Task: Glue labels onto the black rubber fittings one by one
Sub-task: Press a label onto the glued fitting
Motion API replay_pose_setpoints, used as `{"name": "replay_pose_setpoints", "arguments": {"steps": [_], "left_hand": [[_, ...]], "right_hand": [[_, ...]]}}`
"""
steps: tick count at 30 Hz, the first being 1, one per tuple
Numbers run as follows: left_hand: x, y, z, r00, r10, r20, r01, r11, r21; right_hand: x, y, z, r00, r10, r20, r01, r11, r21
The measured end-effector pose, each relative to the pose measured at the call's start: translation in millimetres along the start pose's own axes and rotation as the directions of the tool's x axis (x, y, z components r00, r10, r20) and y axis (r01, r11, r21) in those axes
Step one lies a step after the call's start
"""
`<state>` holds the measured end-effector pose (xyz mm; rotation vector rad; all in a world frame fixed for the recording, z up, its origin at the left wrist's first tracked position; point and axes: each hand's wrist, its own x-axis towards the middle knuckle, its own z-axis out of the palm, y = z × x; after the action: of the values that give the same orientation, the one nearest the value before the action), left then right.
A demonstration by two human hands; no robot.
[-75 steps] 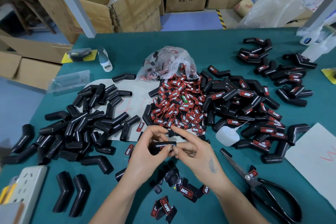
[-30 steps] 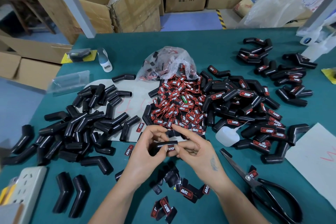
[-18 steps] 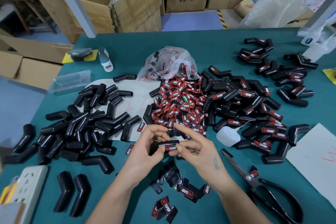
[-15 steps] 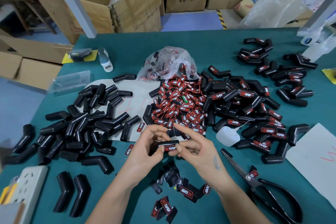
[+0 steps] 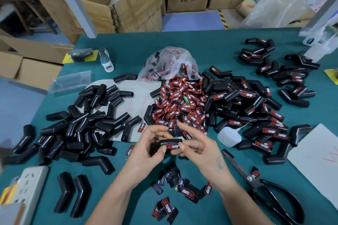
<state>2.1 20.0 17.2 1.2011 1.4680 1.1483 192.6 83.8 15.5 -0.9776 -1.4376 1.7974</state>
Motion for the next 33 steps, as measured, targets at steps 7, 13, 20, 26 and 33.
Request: {"name": "replay_pose_setpoints", "arguments": {"steps": [7,13,20,26,33], "left_hand": [[0.4,-3.5,6.0,0.997,0.036,-0.062,-0.036,0.999,0.006],[1.7,-11.4,5.8,0.998,0.052,-0.043,-0.049,0.997,0.052],[0.6,-16.4,3.7,0.999,0.03,-0.018,-0.029,0.997,0.068],[-0.4,-14.0,5.4,0.999,0.004,-0.046,-0.003,1.0,0.018],[-0.8,-14.2,6.3,0.999,0.012,-0.046,-0.01,0.999,0.053]], "right_hand": [[-1.6,-1.6,4.4,1.0,0.004,-0.005,-0.004,1.0,0.02],[-0.8,-0.1,5.9,1.0,0.003,-0.02,-0.002,0.999,0.038],[0.8,3.5,3.1,1.0,0.007,-0.007,-0.007,1.0,0.002],[0.8,0.8,1.5,1.0,0.025,0.019,-0.025,1.0,0.009],[-0.2,-1.3,3.8,1.0,0.027,-0.013,-0.027,0.999,0.019]]}}
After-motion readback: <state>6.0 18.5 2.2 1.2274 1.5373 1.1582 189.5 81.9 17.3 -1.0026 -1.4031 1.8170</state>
